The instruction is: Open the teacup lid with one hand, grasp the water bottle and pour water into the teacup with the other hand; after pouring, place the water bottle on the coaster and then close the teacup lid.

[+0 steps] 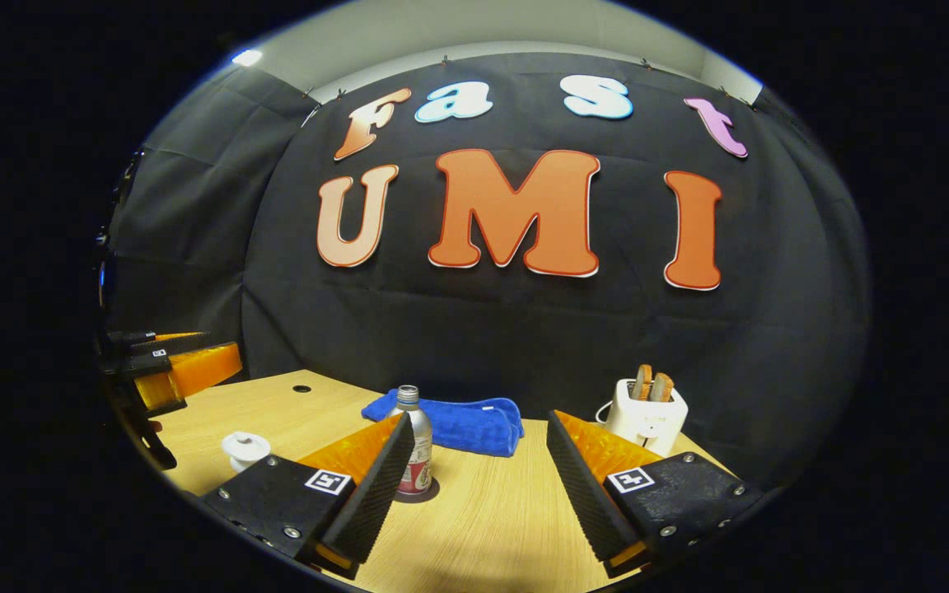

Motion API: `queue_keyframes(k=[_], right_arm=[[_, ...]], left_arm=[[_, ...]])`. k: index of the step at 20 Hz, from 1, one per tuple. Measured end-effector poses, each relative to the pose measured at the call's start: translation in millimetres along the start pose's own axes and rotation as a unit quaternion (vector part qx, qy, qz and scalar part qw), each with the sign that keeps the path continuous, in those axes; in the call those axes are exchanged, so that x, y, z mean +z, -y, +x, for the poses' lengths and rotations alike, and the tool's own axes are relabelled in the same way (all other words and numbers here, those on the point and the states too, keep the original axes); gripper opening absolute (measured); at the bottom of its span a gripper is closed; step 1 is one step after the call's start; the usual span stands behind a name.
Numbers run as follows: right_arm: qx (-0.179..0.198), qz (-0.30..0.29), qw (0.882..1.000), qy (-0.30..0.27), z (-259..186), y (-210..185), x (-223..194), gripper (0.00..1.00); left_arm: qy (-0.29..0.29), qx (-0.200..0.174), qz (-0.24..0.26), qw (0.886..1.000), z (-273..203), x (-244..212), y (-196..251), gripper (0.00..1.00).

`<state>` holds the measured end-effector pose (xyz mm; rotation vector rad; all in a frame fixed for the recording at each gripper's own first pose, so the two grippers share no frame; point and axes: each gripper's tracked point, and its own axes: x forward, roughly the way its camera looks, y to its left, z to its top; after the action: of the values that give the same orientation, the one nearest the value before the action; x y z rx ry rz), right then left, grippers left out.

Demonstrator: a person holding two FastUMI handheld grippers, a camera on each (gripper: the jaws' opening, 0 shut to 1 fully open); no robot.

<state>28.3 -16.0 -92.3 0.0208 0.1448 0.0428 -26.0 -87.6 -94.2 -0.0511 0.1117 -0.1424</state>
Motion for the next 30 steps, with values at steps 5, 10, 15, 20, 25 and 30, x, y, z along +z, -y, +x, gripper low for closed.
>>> queue_keyframes(k=[5, 10, 15, 20, 25, 30], right_arm=[[-0.007, 0.011, 1.0, 0.008, -20.2, 10.2, 2.0, 0.97], [-0.016, 0.024, 0.999, 0.025, -22.1, 11.6, 19.6, 0.97], [-0.014, 0.028, 0.999, 0.032, -19.3, 7.5, 29.2, 1.0], [-0.007, 0.019, 0.999, 0.041, -18.3, 0.2, 42.2, 0.97], [-0.006, 0.016, 0.998, 0.053, -20.5, 0.7, 50.2, 0.97], [-0.011, 0.017, 0.999, 0.05, -20.3, 3.9, 44.8, 0.97]], left_arm=[[0.016, -0.002, 0.002, 1.0, -15.7, 13.0, 8.5, 0.96], [0.029, 0.001, 0.017, 0.999, -20.2, 26.6, 7.9, 0.99], [0.056, 0.017, 0.03, 0.998, -17.3, 41.9, -1.8, 0.96], [0.063, 0.025, 0.02, 0.998, -12.2, 50.4, -9.4, 0.96], [0.056, 0.02, 0.018, 0.998, -10.2, 43.7, -6.9, 0.93], [0.05, 0.024, 0.023, 0.998, -9.8, 38.9, -8.1, 0.97]])
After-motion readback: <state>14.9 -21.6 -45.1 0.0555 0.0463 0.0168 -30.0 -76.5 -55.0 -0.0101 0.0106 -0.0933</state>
